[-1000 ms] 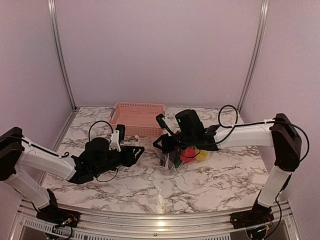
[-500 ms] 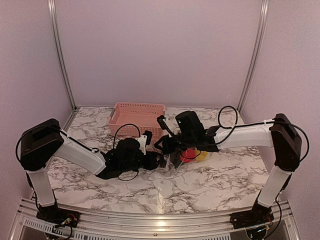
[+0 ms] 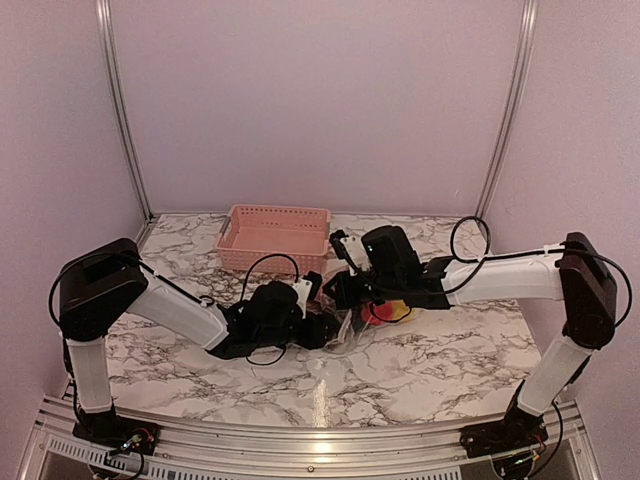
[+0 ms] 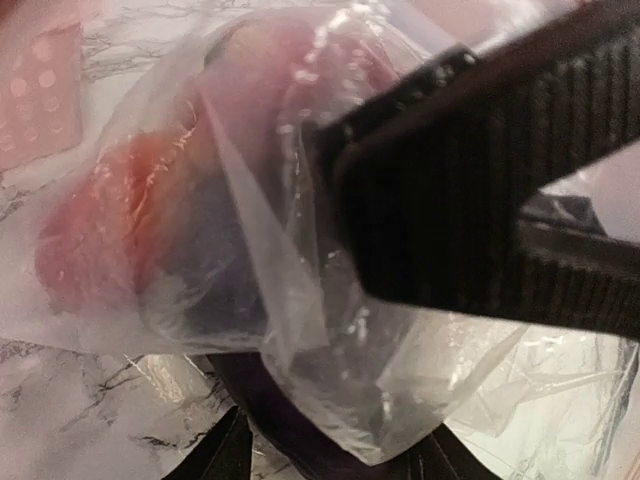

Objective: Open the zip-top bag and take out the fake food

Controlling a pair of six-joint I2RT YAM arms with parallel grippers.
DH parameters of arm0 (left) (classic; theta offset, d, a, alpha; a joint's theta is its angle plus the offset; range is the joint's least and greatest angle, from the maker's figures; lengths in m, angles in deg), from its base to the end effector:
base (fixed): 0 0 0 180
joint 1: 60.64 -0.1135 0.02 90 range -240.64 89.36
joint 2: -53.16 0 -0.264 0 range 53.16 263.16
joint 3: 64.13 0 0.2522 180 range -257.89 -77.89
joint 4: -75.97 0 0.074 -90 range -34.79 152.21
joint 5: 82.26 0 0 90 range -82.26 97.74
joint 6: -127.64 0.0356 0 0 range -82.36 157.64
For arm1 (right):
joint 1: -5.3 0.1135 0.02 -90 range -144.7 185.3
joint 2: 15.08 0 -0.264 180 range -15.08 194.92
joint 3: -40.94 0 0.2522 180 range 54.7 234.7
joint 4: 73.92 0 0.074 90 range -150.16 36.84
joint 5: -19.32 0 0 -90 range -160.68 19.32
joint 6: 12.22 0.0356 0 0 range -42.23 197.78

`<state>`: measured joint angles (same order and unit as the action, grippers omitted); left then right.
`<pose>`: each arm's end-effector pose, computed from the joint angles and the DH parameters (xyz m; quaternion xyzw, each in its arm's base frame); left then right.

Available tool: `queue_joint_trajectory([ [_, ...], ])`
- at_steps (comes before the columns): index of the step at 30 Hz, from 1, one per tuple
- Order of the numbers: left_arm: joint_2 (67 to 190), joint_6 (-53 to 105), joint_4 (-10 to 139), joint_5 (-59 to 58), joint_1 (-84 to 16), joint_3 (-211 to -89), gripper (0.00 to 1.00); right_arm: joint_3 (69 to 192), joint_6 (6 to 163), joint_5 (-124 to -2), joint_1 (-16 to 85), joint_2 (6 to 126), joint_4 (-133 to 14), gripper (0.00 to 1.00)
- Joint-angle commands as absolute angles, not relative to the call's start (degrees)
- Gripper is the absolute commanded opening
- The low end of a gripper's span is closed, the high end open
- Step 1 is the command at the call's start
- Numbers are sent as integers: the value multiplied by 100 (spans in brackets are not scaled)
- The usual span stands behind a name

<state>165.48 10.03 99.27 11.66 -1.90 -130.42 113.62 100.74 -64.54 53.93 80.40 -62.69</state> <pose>0.2078 -0.3376 0.1339 0.2050 0.8067 -0.3580 0.4232 0.2406 0.2790 0.2173 -0.2204 0.8542 0.3124 0.3524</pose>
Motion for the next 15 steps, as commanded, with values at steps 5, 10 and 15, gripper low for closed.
queue_joint_trajectory([
  [5,17074,1107,8607,1845,-36,-13759,58,11248,10291,-6632,5414,7960,-6419,0],
  [10,16968,754,8268,2309,-104,-13627,54,11172,10249,-6747,5410,7884,-6361,0],
  [15,16600,661,8112,2541,-123,-13348,43,11077,10203,-6795,5411,7872,-6349,0],
])
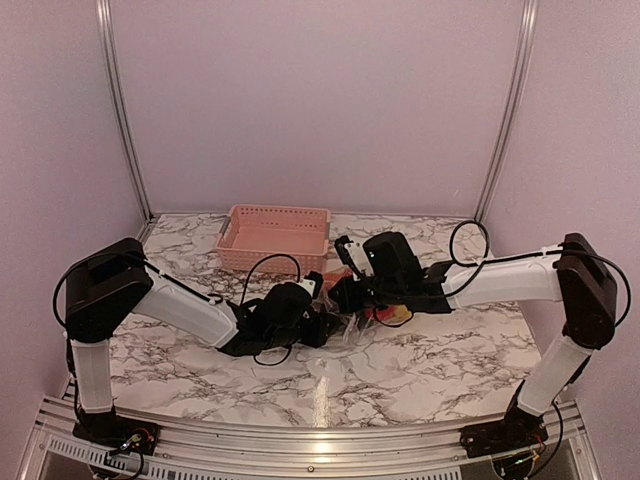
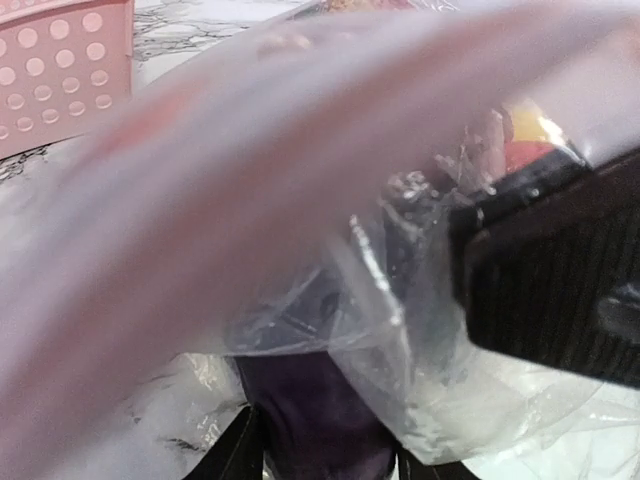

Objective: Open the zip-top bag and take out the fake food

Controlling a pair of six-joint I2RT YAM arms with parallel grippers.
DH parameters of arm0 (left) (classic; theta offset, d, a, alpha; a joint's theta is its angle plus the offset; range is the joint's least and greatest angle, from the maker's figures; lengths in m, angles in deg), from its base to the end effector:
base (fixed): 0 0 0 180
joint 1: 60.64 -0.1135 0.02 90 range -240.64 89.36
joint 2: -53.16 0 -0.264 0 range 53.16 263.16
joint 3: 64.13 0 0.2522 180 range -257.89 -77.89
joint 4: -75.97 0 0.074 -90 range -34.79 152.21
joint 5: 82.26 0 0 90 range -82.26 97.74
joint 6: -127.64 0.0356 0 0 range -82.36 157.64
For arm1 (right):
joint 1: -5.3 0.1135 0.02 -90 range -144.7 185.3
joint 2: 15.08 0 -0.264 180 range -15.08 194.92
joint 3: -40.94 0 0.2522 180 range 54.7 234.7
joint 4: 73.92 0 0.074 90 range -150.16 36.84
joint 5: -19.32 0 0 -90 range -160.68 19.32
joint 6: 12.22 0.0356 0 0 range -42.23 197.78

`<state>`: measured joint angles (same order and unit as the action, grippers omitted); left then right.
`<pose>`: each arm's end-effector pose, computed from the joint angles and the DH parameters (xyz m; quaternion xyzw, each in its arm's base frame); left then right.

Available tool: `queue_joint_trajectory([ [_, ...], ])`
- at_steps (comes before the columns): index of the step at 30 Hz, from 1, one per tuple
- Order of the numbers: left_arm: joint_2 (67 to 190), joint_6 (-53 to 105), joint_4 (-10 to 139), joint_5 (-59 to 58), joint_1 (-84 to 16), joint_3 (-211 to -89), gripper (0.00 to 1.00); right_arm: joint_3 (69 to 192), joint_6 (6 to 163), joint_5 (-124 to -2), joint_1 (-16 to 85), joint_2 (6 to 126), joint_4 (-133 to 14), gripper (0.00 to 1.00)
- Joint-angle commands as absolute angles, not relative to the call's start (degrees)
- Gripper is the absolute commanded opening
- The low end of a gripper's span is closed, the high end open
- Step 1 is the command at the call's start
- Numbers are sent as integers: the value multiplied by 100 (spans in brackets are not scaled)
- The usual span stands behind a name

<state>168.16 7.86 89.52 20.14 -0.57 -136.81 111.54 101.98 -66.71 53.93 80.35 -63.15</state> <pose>0.2129 -0.3544 0.1306 0.1704 0.8402 -0.2917 0.4241 0.2380 0.2740 0.2067 -0.2035 0.8654 0.2960 0.3493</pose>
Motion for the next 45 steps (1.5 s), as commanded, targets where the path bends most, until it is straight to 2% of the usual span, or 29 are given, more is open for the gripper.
queue_joint_trajectory([
  [1,16488,664,8123,2555,-123,-13287,42,11051,10211,-6801,5408,7871,-6358,0],
  [4,16246,774,8152,2551,-123,-13179,39,10968,10238,-6789,5411,7852,-6408,0],
  [10,16662,1332,8104,2084,-105,-13590,56,10971,10210,-6786,5415,7834,-6405,0],
  [15,16990,1367,8001,2225,-105,-13821,59,10972,10206,-6787,5409,7856,-6412,0],
  [18,16926,1366,7891,2264,-103,-13862,55,10972,10191,-6786,5410,7870,-6412,0],
  [21,16622,1387,7634,2140,-89,-13877,41,10966,10171,-6811,5411,7876,-6418,0],
  [24,16212,1314,7259,2041,-70,-13914,32,10934,10153,-6823,5412,7887,-6464,0],
  [37,15640,365,5127,1240,-107,-14775,29,10676,10106,-6868,5410,7682,-6690,0],
  [45,15609,-774,5550,496,-644,-14790,23,10422,10045,-7041,5449,7305,-6756,0],
])
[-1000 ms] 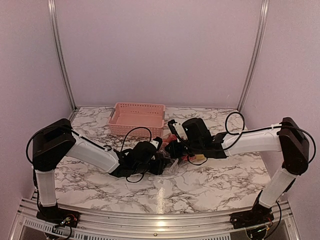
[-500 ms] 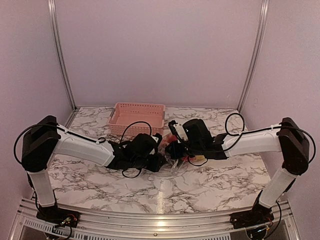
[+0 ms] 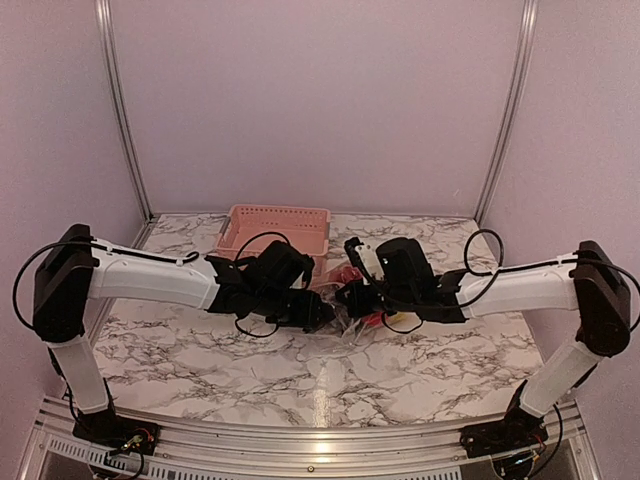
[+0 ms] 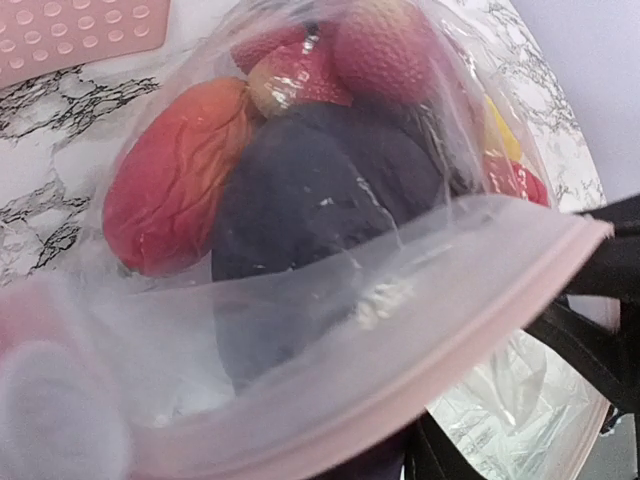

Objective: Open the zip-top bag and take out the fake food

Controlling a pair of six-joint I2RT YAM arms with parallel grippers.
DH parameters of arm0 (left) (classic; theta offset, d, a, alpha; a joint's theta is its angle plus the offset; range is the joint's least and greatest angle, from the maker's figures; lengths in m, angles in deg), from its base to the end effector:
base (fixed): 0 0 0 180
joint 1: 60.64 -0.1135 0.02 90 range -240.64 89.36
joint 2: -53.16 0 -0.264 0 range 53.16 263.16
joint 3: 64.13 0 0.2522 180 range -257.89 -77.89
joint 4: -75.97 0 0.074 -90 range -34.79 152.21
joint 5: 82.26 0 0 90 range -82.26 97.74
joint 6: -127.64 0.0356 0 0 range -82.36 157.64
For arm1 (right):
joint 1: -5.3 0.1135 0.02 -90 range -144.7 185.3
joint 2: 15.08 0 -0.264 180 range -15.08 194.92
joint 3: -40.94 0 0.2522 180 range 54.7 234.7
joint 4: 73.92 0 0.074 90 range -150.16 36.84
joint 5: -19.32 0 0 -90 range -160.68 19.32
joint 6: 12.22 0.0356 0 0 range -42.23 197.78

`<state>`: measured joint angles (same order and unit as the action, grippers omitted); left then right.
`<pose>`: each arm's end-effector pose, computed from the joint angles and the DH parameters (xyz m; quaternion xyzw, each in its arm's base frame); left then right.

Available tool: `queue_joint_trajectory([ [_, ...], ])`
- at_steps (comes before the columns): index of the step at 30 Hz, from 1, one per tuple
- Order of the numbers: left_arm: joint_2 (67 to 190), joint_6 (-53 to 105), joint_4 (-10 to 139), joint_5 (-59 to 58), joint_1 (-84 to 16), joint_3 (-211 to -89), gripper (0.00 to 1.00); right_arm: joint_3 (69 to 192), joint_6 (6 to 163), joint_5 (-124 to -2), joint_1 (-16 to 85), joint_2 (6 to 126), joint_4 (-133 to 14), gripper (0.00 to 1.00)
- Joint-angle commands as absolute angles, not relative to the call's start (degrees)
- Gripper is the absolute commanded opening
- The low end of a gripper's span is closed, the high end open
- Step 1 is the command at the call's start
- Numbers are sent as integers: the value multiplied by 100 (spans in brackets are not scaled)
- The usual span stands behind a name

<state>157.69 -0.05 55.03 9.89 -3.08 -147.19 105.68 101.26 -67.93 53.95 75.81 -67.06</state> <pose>0.2167 -0.3384 0.2028 0.1504 0.9024 -0.2864 0.2846 0.2249 0.2581 0.2066 -0.2026 0.8550 0.2978 0.3731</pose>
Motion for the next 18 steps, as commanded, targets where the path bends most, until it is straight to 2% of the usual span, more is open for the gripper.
queue_joint_trajectory([
  [1,15632,-920,5609,420,-687,-14788,22,10386,10057,-7041,5450,7269,-6785,0],
  [8,15609,-1759,5852,268,-852,-14515,22,10638,9913,-7041,5519,7366,-6897,0],
  [12,15311,-2317,6485,107,-977,-14036,20,10992,9646,-7442,5747,7522,-6698,0],
  [18,14633,-2573,6542,-9,-951,-13880,21,11077,9494,-7776,5884,7630,-6577,0],
])
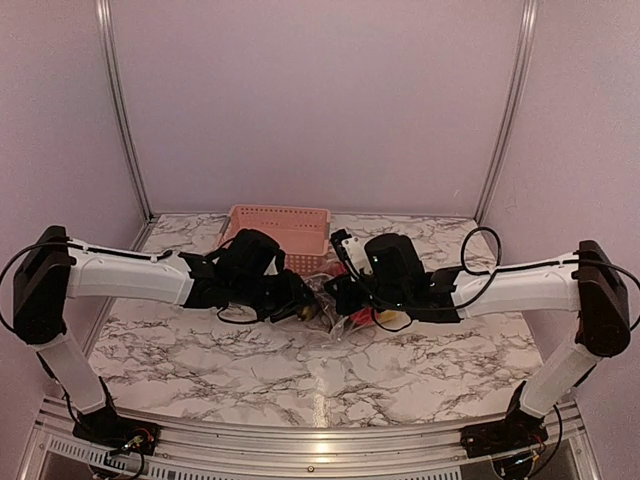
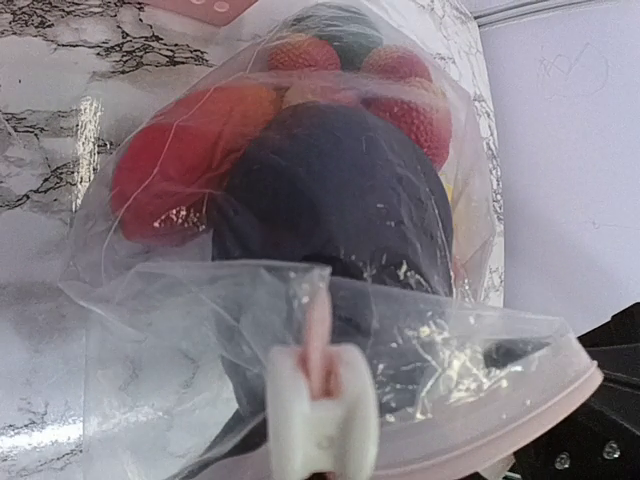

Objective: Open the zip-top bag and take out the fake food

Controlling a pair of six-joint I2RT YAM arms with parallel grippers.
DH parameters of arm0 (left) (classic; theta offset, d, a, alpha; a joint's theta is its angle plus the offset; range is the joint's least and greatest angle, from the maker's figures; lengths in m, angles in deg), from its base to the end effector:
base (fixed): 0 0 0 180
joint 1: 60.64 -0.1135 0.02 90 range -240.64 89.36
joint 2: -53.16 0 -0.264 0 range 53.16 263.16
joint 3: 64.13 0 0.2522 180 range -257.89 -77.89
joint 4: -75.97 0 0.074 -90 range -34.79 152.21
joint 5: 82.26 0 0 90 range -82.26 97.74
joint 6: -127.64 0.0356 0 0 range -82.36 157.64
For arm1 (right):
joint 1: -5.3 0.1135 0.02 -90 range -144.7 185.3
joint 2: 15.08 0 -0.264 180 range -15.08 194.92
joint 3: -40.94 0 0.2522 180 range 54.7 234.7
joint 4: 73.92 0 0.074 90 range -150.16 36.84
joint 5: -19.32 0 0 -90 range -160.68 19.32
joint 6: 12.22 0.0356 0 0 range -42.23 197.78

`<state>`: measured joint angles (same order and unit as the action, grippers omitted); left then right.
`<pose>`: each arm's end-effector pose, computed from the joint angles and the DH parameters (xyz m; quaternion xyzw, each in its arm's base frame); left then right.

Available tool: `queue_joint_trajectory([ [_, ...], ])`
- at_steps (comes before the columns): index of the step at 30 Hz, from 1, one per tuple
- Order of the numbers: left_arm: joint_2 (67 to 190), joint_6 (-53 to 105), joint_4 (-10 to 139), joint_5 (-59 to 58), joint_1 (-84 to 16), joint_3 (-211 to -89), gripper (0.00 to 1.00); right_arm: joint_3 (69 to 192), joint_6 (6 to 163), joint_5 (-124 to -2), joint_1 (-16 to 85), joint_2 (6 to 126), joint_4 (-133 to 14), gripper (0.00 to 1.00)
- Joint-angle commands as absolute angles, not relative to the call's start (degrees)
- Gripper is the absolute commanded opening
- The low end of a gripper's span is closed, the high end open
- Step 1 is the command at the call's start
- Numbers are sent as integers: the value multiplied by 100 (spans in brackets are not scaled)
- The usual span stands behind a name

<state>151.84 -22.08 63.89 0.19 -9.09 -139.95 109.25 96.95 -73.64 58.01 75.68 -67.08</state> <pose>0.2338 -0.3019 0.2139 -0.0327 0.8848 -0.4137 0.2121 0.2148 0.2790 0.2276 -0.2364 0.8297 0.2785 0.4221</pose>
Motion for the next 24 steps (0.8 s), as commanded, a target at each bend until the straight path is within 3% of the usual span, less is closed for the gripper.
queue_joint_trajectory([
  [1,14546,-2591,6530,-31,-956,-13853,22,11051,9472,-7835,5905,7624,-6586,0],
  [10,14091,-2794,6818,-655,-945,-13321,24,10953,9332,-8384,5951,7521,-6514,0],
  [20,14152,-2323,6594,-696,-847,-13460,21,11200,9213,-7823,5957,7710,-6708,0],
  [24,13799,-1828,5661,-510,-619,-13777,21,11312,9138,-8021,5953,7831,-6580,0],
])
